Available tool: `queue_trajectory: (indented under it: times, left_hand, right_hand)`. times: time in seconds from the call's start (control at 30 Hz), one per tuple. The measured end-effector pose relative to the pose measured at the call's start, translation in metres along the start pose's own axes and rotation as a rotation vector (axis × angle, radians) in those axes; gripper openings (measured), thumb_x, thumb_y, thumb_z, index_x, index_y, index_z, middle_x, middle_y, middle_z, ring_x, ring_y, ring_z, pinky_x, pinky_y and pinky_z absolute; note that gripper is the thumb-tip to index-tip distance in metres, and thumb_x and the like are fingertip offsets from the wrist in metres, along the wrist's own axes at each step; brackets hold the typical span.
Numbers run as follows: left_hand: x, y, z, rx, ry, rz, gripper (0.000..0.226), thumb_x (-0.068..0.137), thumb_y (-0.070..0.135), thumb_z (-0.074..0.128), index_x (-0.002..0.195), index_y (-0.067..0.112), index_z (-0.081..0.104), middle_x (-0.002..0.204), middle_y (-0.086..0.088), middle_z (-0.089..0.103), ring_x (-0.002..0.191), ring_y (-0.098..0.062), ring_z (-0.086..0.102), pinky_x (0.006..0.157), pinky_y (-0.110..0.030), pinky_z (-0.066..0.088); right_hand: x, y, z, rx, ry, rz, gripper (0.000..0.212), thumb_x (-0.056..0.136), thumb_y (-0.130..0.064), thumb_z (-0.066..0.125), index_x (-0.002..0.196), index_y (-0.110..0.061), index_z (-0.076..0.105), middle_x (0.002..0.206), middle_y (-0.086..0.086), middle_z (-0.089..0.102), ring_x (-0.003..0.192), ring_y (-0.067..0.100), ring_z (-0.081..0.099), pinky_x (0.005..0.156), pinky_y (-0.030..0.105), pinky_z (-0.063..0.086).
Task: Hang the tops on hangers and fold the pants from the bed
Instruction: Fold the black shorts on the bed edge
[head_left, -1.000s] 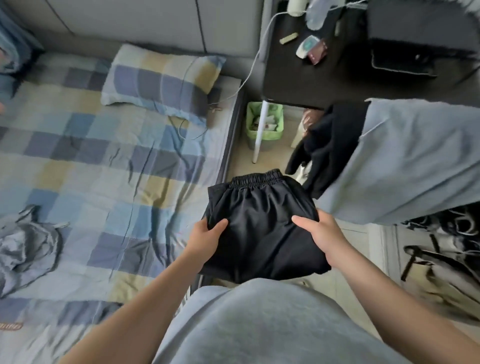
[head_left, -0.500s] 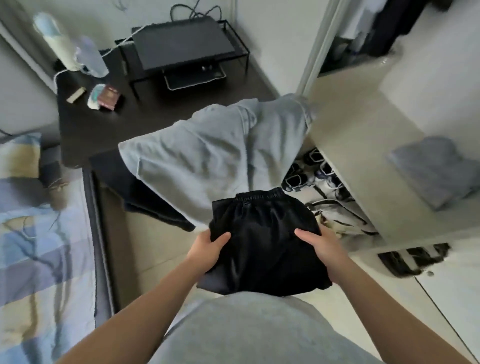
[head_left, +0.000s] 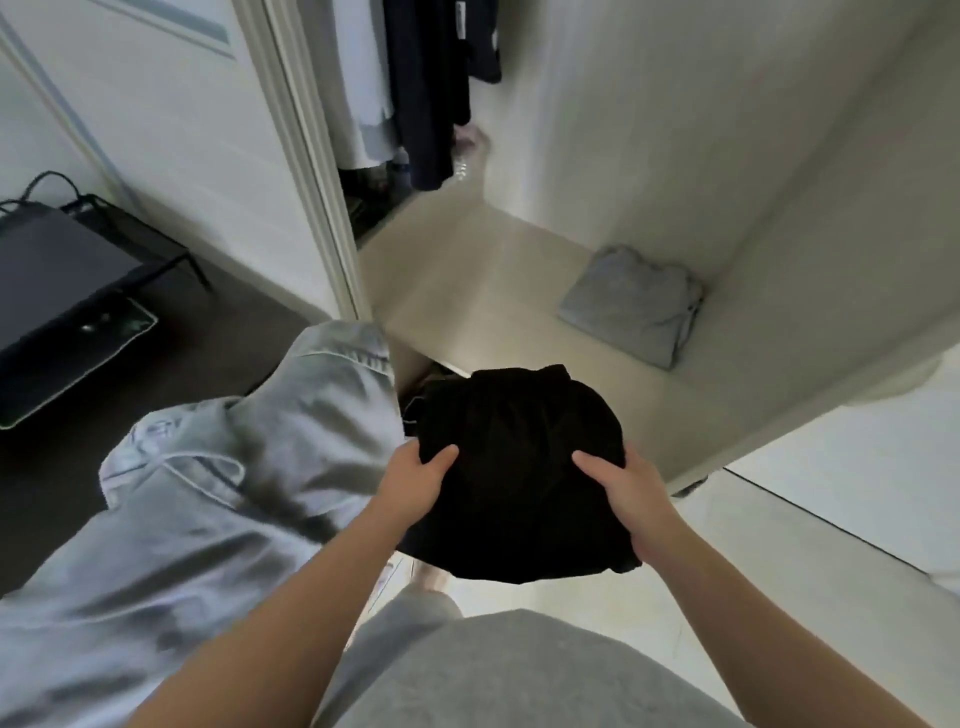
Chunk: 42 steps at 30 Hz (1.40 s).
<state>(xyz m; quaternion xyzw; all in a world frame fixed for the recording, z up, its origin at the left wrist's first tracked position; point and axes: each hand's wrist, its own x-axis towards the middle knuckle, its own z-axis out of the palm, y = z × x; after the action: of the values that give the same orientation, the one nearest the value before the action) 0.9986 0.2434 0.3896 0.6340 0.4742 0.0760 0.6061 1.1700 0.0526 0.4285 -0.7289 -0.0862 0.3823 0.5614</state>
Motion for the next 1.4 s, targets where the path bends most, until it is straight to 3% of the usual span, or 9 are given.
queue_trajectory:
  times: [0.17,0.27,0.53,0.7,0.87,1.03,1.23,1.33,1.4]
  left_hand:
    - [0.085,0.049,0.008,0.061,-0.099,0.049,0.025,0.100,0.030,0.060,0.122,0.019,0.065,0.100,0.010,0.067,0.104,-0.020,0.065,0.091,-0.034,0.050]
    - [0.133,0.082,0.013,0.106,-0.200,0.080,0.024,0.101,0.030,0.059,0.123,0.022,0.064,0.098,0.014,0.068,0.100,-0.018,0.067,0.086,-0.032,0.049]
    - [0.230,0.148,0.054,0.211,-0.357,0.196,0.028,0.101,0.028,0.058,0.127,0.018,0.065,0.094,0.016,0.064,0.095,-0.014,0.064,0.080,-0.026,0.048]
    - [0.292,0.181,0.100,0.279,-0.396,0.278,0.031,0.102,0.027,0.056,0.130,0.015,0.063,0.113,0.001,0.067,0.109,-0.025,0.064,0.088,-0.031,0.046]
    - [0.347,0.204,0.154,0.289,-0.385,0.312,0.031,0.103,0.028,0.054,0.129,0.013,0.062,0.114,-0.004,0.067,0.108,-0.028,0.064,0.088,-0.034,0.048]
    - [0.404,0.213,0.210,0.276,-0.390,0.374,0.027,0.105,0.024,0.051,0.126,0.015,0.064,0.098,0.010,0.064,0.096,-0.018,0.063,0.081,-0.030,0.044]
    - [0.468,0.221,0.273,0.272,-0.403,0.419,0.034,0.105,0.025,0.051,0.135,0.013,0.059,0.113,0.004,0.063,0.102,-0.016,0.059,0.088,-0.028,0.042]
    - [0.497,0.210,0.295,0.334,-0.367,0.410,0.037,0.104,0.026,0.052,0.136,0.009,0.057,0.123,-0.005,0.065,0.114,-0.027,0.061,0.090,-0.029,0.041]
    - [0.506,0.200,0.303,0.352,-0.316,0.389,0.045,0.101,0.031,0.056,0.140,0.008,0.051,0.132,-0.012,0.061,0.122,-0.033,0.057,0.093,-0.032,0.041]
  right_hand:
    - [0.045,-0.025,0.010,0.060,0.174,-0.027,0.026,0.088,-0.026,0.074,0.103,-0.045,0.065,0.101,-0.014,0.075,0.090,0.009,0.073,0.078,0.031,0.057]
    - [0.070,-0.040,0.013,0.119,0.288,-0.009,0.031,0.089,-0.024,0.073,0.115,-0.039,0.064,0.111,-0.005,0.074,0.101,0.018,0.071,0.088,0.041,0.058]
    - [0.139,-0.063,0.000,0.102,0.556,-0.014,0.035,0.094,-0.026,0.068,0.128,-0.029,0.062,0.116,-0.009,0.070,0.108,0.016,0.067,0.099,0.045,0.054]
    - [0.205,-0.069,-0.026,0.121,0.702,-0.053,0.029,0.097,-0.017,0.064,0.105,-0.044,0.061,0.110,-0.017,0.067,0.102,0.005,0.064,0.085,0.024,0.051]
    - [0.273,-0.071,-0.069,0.016,0.824,-0.043,0.034,0.098,-0.021,0.060,0.132,-0.028,0.060,0.110,-0.013,0.067,0.104,0.016,0.065,0.092,0.038,0.055]
    - [0.348,-0.069,-0.106,-0.141,0.875,-0.110,0.035,0.100,-0.024,0.054,0.133,-0.038,0.055,0.101,-0.027,0.059,0.095,0.007,0.057,0.078,0.025,0.044]
    - [0.424,-0.065,-0.149,-0.220,0.971,-0.062,0.026,0.098,-0.021,0.058,0.124,-0.019,0.058,0.116,0.006,0.069,0.109,0.029,0.063,0.084,0.033,0.048]
    - [0.451,-0.054,-0.159,-0.284,0.933,0.021,0.040,0.099,-0.019,0.057,0.138,-0.016,0.046,0.131,0.013,0.061,0.119,0.035,0.059,0.096,0.042,0.049]
    - [0.463,-0.047,-0.158,-0.378,0.904,0.081,0.062,0.097,-0.014,0.057,0.151,-0.015,0.029,0.150,0.015,0.040,0.134,0.035,0.045,0.108,0.045,0.040]
